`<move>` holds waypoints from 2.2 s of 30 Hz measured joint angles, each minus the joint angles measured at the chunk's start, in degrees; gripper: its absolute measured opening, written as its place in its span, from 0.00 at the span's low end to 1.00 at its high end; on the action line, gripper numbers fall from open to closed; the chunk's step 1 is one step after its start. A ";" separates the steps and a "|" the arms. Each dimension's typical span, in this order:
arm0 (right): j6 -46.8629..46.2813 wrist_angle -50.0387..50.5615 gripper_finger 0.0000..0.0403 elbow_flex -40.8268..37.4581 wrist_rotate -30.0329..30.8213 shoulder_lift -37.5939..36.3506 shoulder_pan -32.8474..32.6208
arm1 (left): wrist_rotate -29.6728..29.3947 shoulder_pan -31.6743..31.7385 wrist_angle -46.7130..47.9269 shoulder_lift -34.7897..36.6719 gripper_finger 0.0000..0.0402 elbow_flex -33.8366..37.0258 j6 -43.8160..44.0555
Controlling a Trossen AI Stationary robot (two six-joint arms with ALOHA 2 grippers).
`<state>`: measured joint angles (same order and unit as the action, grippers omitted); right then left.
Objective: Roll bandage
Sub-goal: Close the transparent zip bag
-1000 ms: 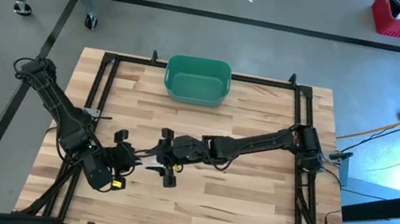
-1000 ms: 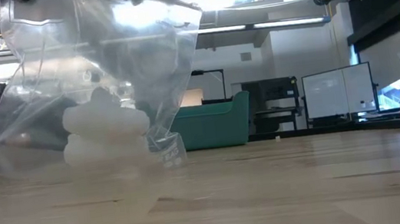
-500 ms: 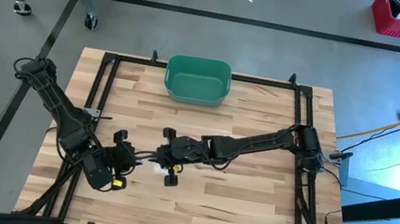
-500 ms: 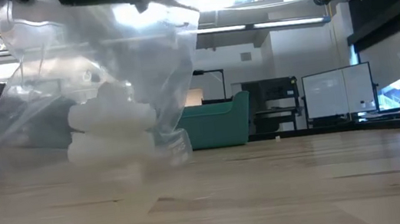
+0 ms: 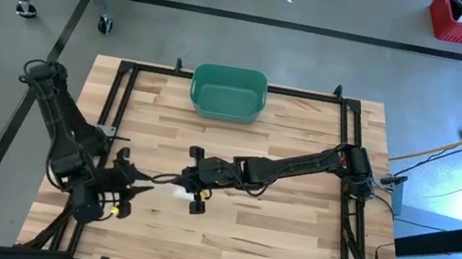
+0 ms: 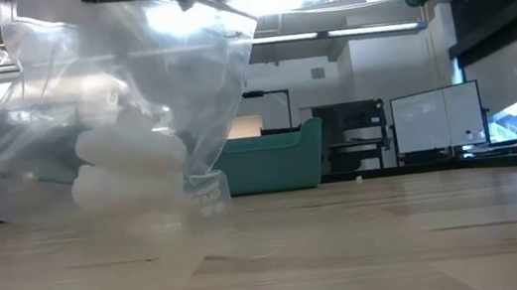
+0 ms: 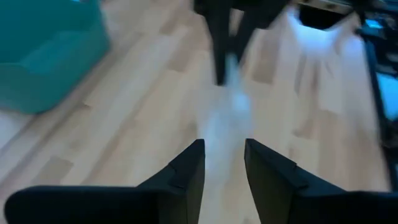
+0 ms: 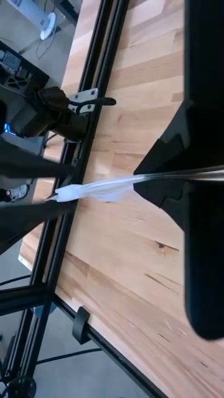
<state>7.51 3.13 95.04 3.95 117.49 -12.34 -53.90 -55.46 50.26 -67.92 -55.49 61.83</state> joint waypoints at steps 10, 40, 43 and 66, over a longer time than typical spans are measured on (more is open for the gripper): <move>-1.04 -0.10 0.01 0.00 -0.02 0.00 0.00 | -10.11 -1.27 -12.13 -0.11 0.24 7.99 -2.73; -5.79 2.89 0.37 8.74 1.05 -0.90 -0.02 | -9.34 0.32 -15.22 -0.09 0.00 6.81 -12.36; -6.04 3.38 0.38 9.20 1.03 -0.85 -0.02 | -8.03 -0.08 -15.38 -0.07 0.00 6.79 -11.47; -6.19 -7.76 0.37 9.33 -5.48 5.34 -0.76 | -11.07 -4.09 -15.13 -0.15 0.00 6.76 -8.90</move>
<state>1.33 -4.63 104.37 -1.54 122.83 -13.10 -64.97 -59.55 35.14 -68.07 -48.73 52.93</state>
